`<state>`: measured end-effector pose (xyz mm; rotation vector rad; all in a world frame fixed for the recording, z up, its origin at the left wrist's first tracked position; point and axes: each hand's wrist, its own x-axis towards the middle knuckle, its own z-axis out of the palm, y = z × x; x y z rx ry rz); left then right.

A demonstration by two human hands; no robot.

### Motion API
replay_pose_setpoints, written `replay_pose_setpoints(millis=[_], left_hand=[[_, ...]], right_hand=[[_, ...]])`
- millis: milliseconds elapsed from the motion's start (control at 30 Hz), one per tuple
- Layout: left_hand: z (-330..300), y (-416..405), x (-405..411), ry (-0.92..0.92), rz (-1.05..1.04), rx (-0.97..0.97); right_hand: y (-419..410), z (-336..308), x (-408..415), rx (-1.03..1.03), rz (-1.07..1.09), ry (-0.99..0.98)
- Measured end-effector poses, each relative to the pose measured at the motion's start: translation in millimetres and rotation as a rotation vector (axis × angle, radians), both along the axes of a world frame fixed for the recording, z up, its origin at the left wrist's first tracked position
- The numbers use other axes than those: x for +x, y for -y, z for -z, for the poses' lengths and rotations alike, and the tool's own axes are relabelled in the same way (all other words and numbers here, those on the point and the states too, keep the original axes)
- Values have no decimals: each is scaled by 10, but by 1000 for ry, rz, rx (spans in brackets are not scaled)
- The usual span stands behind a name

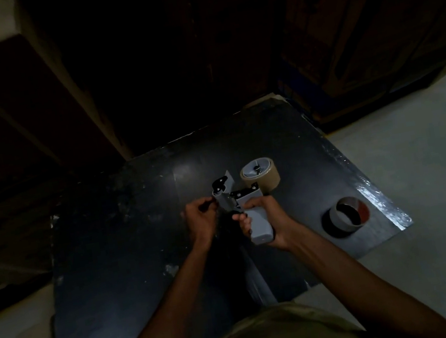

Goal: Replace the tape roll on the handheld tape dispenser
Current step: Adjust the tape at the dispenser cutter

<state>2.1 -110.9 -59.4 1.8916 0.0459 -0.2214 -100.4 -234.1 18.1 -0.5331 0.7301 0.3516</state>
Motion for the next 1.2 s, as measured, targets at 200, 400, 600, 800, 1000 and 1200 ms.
replay_pose_setpoints(millis=[200, 400, 600, 800, 1000, 1200], left_hand=[[-93, -1, 8, 53, 111, 66], [-173, 89, -8, -162, 95, -290], [-166, 186, 51, -359, 145, -323], [-193, 210, 49, -493, 38, -452], [-112, 60, 209, -348, -94, -397], [-70, -141, 374, -429, 143, -396]], right_hand=[[-117, -64, 6, -38, 9, 54], [25, -67, 101, -23, 35, 71], [-54, -9, 152, -80, 57, 38], [-90, 42, 215, -71, 78, 39], [-6, -5, 264, 55, 111, 49], [70, -6, 332, 61, 42, 37]])
